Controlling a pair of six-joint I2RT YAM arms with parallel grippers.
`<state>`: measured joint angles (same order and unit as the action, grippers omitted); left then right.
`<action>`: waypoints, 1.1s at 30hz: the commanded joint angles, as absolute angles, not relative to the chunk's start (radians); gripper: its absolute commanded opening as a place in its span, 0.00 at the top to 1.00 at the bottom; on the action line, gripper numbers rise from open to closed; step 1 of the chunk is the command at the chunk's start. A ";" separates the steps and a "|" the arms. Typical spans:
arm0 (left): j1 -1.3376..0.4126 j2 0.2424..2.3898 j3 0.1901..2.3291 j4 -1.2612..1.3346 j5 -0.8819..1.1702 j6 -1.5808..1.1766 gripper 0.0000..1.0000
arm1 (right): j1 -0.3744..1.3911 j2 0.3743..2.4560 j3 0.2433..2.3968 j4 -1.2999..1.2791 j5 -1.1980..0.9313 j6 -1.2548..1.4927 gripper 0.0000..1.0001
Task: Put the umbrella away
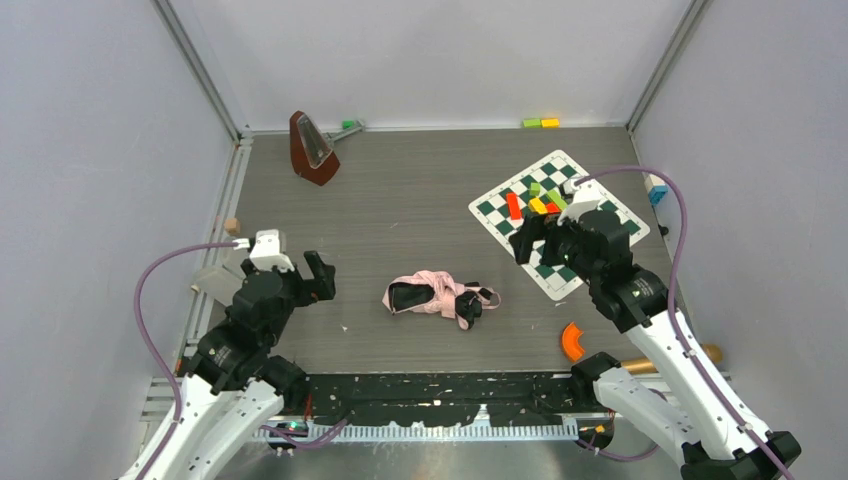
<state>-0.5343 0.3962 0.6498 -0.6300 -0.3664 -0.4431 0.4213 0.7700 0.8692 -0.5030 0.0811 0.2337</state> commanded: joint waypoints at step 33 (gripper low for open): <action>-0.022 1.189 0.202 0.957 -0.121 0.008 0.16 | 0.140 1.363 0.184 1.174 0.354 -0.092 0.13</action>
<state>-0.0299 1.0546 0.2070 0.5499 -0.3313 -0.0727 0.1402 1.3472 0.1864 0.8898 0.3584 -0.0589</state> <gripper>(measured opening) 0.866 0.867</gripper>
